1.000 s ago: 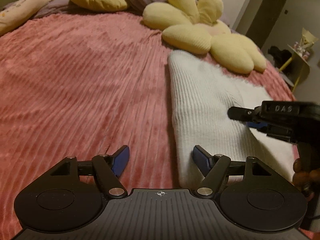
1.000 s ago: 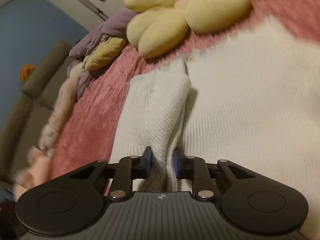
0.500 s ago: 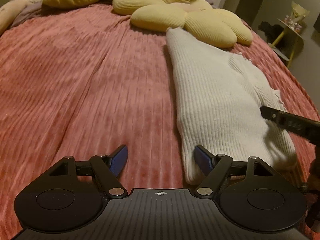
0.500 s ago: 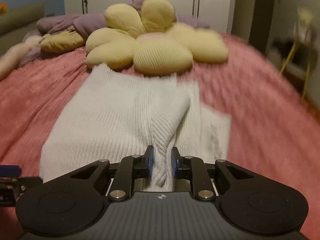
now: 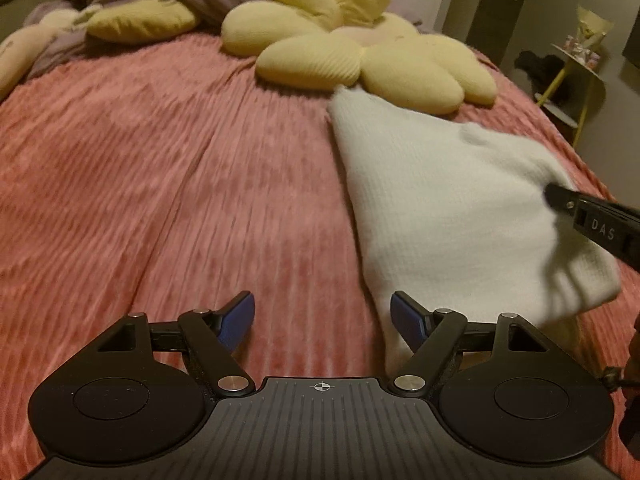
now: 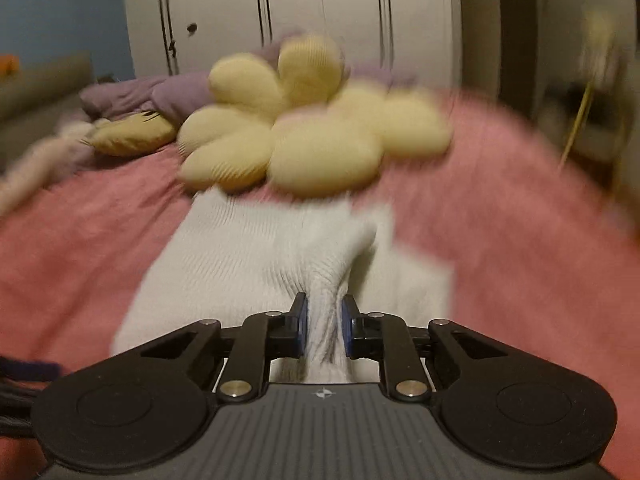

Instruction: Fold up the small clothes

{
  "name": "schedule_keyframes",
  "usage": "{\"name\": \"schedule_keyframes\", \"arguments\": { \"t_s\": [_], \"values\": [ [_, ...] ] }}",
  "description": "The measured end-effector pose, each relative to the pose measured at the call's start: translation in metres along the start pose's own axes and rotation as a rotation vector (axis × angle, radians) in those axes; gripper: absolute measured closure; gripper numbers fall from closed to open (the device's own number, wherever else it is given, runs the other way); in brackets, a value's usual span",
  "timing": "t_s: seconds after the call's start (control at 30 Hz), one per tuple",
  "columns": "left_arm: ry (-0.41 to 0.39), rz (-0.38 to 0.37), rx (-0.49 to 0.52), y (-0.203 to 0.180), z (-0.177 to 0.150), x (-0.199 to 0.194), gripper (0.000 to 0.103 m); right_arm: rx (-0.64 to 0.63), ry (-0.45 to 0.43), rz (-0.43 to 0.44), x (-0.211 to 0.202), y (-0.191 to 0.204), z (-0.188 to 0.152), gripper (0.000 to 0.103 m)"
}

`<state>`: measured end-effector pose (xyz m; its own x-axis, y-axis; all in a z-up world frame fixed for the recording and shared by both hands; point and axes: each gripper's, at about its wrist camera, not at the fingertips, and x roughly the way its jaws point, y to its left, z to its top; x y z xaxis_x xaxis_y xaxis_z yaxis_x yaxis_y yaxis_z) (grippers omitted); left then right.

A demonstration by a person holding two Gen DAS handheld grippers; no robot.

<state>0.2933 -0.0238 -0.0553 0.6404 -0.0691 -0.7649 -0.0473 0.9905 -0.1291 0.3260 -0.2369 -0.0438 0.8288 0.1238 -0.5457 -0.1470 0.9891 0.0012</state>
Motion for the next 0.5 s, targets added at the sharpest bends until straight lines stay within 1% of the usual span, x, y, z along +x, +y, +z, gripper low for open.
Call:
{"name": "schedule_keyframes", "arguments": {
  "t_s": [0.07,0.1,0.13,0.2,0.23,0.3,0.33,0.37,0.43,0.5],
  "values": [
    [-0.004,0.003,0.016,-0.004,0.001,0.001,0.022,-0.066,-0.064,-0.123,-0.01,0.007,-0.003,0.087],
    [0.005,0.002,0.019,-0.006,0.001,0.003,0.022,-0.091,-0.071,-0.154,-0.011,0.007,-0.005,0.087],
    [0.019,0.004,0.017,-0.008,0.001,0.006,0.022,-0.095,-0.052,-0.163,-0.007,0.004,-0.007,0.087],
    [0.041,0.004,0.02,-0.009,0.0,0.011,0.022,-0.041,0.033,-0.148,0.008,-0.009,-0.014,0.087],
    [0.047,0.007,0.023,-0.009,-0.001,0.012,0.022,-0.047,0.048,-0.162,0.014,-0.012,-0.019,0.087],
    [0.057,0.014,0.035,-0.009,-0.003,0.016,0.022,-0.061,0.042,-0.188,0.02,-0.019,-0.025,0.087],
    [0.067,0.024,0.036,-0.008,-0.003,0.019,0.022,-0.042,0.053,-0.175,0.022,-0.024,-0.024,0.087],
    [0.077,0.036,0.033,-0.006,-0.003,0.021,0.022,-0.022,0.072,-0.153,0.024,-0.029,-0.024,0.084],
    [0.065,0.032,0.017,-0.002,-0.001,0.017,0.022,-0.006,0.1,-0.112,0.023,-0.033,-0.017,0.084],
    [0.035,0.027,0.005,0.001,0.005,0.012,0.022,0.03,0.092,-0.068,0.012,-0.041,-0.01,0.075]
  ]
}}
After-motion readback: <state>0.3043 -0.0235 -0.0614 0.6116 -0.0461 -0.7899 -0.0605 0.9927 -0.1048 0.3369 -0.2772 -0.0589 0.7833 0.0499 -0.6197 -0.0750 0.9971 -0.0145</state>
